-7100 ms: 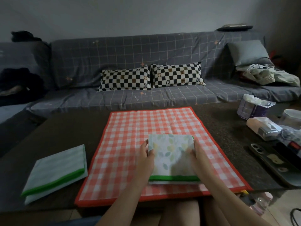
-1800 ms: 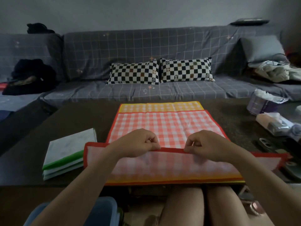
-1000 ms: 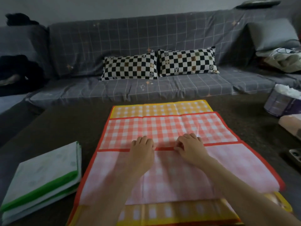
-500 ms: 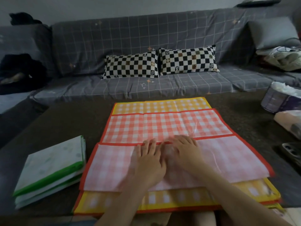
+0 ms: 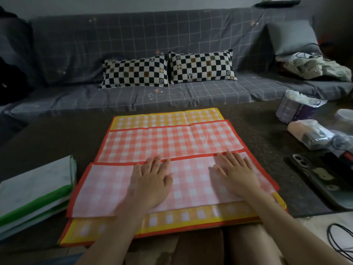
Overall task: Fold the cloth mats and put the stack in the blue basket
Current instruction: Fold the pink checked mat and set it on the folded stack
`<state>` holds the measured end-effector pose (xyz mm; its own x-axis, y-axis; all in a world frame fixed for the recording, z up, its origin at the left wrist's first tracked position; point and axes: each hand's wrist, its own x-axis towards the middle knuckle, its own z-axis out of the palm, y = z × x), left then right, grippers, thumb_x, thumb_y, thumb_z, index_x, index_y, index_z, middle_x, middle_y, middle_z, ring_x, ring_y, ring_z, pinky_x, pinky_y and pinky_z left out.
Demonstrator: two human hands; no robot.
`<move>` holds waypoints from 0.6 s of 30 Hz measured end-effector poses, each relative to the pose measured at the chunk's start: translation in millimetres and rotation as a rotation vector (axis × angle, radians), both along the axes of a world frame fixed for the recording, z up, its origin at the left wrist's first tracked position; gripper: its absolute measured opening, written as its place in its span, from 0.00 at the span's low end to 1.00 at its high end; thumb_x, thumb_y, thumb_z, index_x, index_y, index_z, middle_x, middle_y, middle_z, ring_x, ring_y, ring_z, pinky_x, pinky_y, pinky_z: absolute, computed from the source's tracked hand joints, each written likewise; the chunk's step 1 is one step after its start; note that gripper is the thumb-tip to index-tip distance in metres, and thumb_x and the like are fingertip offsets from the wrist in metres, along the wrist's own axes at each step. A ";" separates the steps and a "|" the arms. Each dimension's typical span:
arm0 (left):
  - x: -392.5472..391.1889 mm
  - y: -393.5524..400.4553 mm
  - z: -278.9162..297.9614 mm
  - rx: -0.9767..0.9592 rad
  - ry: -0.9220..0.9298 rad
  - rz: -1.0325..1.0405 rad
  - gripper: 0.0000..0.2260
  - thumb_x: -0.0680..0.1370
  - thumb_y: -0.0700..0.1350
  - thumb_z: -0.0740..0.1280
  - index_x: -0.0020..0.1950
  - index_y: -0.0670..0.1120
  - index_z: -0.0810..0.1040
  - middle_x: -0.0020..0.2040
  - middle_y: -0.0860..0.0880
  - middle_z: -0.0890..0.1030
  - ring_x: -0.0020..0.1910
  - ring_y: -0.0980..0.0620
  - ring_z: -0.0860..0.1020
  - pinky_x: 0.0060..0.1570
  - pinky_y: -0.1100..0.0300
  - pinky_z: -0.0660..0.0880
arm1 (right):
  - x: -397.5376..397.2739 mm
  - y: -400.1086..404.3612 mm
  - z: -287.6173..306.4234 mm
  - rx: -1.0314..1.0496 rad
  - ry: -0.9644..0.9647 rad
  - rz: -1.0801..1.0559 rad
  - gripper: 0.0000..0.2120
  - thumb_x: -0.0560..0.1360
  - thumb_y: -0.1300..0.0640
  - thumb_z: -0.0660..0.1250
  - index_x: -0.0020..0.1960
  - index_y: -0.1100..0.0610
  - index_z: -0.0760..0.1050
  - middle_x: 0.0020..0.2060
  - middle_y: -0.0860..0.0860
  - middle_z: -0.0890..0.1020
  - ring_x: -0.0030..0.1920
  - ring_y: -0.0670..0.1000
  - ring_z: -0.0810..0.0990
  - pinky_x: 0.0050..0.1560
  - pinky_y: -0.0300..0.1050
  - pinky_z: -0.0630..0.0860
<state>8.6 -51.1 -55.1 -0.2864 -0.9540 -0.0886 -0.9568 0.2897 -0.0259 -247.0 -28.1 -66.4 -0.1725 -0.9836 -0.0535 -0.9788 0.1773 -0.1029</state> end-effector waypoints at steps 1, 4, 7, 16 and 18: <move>0.5 -0.5 -0.5 0.003 -0.005 -0.003 0.25 0.80 0.60 0.37 0.77 0.57 0.36 0.78 0.51 0.38 0.77 0.48 0.37 0.74 0.42 0.41 | -5.7 0.8 1.2 0.006 0.004 -0.021 0.29 0.77 0.34 0.39 0.76 0.41 0.42 0.77 0.46 0.43 0.76 0.50 0.40 0.74 0.50 0.38; 0.6 -1.7 -1.3 -0.001 -0.003 -0.004 0.25 0.80 0.60 0.37 0.77 0.57 0.36 0.78 0.52 0.39 0.77 0.49 0.37 0.74 0.42 0.41 | -12.1 2.2 3.6 -0.002 -0.008 -0.044 0.31 0.76 0.33 0.39 0.76 0.41 0.43 0.77 0.47 0.44 0.76 0.51 0.40 0.74 0.50 0.38; 0.1 -1.3 -1.7 -0.012 0.012 -0.002 0.25 0.80 0.59 0.38 0.77 0.57 0.37 0.78 0.52 0.39 0.77 0.49 0.38 0.74 0.42 0.41 | -10.0 2.4 4.0 0.004 -0.013 -0.046 0.31 0.76 0.33 0.39 0.76 0.42 0.42 0.77 0.47 0.43 0.76 0.51 0.40 0.74 0.51 0.37; 0.0 1.5 0.3 0.000 0.066 -0.005 0.25 0.81 0.58 0.39 0.77 0.56 0.38 0.78 0.52 0.39 0.77 0.49 0.37 0.74 0.41 0.39 | 32.2 -7.7 15.9 -0.034 -0.064 0.037 0.28 0.80 0.40 0.44 0.77 0.46 0.46 0.77 0.50 0.46 0.77 0.53 0.41 0.75 0.52 0.40; -0.3 2.4 1.7 0.005 0.082 -0.009 0.25 0.81 0.58 0.40 0.77 0.56 0.39 0.79 0.52 0.40 0.77 0.49 0.38 0.74 0.41 0.40 | 54.8 -14.8 16.5 -0.050 -0.084 0.122 0.27 0.80 0.41 0.44 0.77 0.46 0.46 0.77 0.50 0.46 0.77 0.53 0.41 0.75 0.52 0.40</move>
